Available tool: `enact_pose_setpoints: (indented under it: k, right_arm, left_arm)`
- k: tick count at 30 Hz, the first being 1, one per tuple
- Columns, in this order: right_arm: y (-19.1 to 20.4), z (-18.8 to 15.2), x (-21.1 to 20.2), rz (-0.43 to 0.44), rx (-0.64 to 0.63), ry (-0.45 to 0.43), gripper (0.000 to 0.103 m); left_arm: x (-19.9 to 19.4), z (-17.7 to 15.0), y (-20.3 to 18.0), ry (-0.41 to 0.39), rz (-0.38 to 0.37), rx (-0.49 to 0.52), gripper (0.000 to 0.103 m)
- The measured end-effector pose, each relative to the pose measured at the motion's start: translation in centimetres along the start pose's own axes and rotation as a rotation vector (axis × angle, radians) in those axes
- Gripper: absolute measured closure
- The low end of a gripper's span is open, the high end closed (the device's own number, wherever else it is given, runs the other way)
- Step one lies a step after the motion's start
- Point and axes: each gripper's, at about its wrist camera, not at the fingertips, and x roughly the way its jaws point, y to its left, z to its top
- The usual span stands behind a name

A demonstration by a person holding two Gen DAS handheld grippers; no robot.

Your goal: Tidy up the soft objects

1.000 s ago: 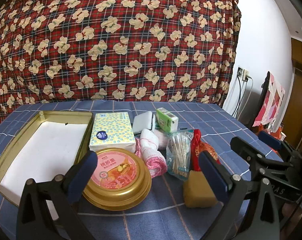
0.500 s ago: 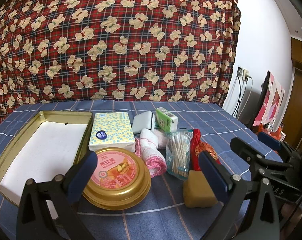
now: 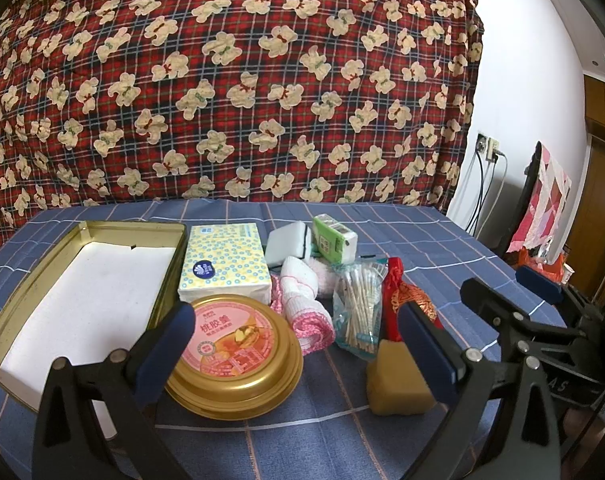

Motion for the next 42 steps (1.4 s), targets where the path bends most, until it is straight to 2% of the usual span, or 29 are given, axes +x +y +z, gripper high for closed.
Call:
enact_pose_setpoints:
  k: [36,42]
  right_arm:
    - [-1.6,-1.1,0.0,-0.021,0.019,0.011,0.001]
    - [-3.2,-1.9,-0.2,-0.063,0.022,0.008,0.001]
  left_arm:
    - [0.0,-0.5,-0.2,0.012,-0.003,0.01,0.001]
    - [1.1,-2.0,-3.1,0.043,-0.03,0.061,0.001]
